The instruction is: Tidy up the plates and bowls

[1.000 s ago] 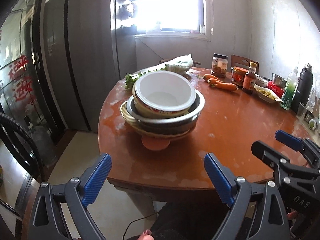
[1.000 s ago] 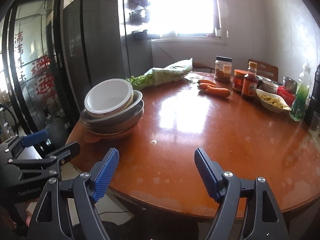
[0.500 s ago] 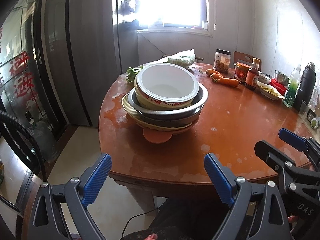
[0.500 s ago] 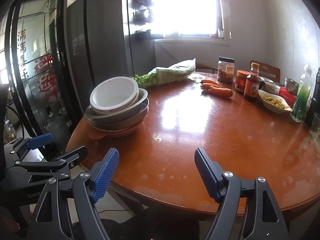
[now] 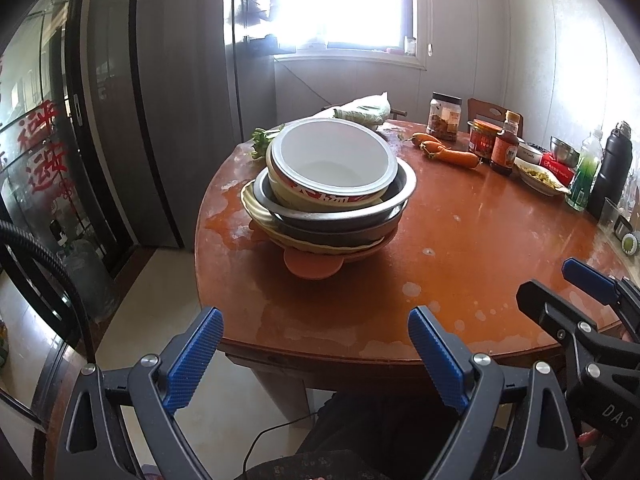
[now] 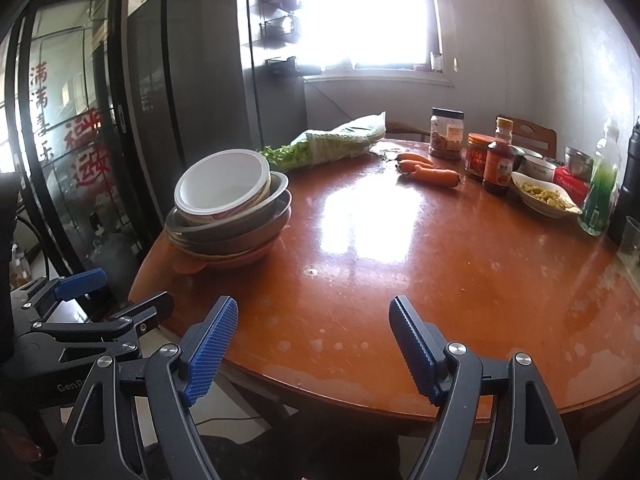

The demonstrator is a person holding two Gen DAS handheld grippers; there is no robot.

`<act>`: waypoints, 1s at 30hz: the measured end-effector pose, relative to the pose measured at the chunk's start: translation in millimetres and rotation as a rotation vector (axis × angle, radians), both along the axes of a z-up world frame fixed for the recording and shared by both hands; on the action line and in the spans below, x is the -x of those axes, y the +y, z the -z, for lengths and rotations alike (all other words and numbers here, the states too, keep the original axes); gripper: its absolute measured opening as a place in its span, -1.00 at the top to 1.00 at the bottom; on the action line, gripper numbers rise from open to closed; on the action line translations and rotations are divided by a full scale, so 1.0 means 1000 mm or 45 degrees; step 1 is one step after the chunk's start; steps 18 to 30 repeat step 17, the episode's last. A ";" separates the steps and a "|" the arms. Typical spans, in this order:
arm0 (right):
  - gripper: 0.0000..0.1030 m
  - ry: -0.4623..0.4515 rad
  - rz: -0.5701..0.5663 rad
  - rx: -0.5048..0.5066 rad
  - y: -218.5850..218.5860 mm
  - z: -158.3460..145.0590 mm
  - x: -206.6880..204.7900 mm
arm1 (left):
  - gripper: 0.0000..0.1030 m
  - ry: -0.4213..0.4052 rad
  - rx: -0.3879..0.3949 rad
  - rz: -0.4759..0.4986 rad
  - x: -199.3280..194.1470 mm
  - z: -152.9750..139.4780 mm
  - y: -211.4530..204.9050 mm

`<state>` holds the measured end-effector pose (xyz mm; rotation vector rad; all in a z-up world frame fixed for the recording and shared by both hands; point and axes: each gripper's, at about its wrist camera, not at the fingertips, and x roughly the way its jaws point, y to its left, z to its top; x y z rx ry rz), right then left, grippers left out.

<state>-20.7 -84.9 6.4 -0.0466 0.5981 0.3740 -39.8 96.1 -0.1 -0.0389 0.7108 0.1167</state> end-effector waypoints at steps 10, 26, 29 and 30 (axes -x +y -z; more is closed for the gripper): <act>-0.54 0.000 0.001 -0.004 -0.002 0.001 -0.001 | -0.82 0.004 -0.005 -0.009 -0.002 0.002 0.000; -0.54 0.004 0.017 -0.017 -0.006 0.004 -0.001 | -0.82 -0.002 -0.005 0.007 -0.005 0.004 -0.001; -0.54 0.004 0.017 -0.017 -0.006 0.004 -0.001 | -0.82 -0.002 -0.005 0.007 -0.005 0.004 -0.001; -0.54 0.004 0.017 -0.017 -0.006 0.004 -0.001 | -0.82 -0.002 -0.005 0.007 -0.005 0.004 -0.001</act>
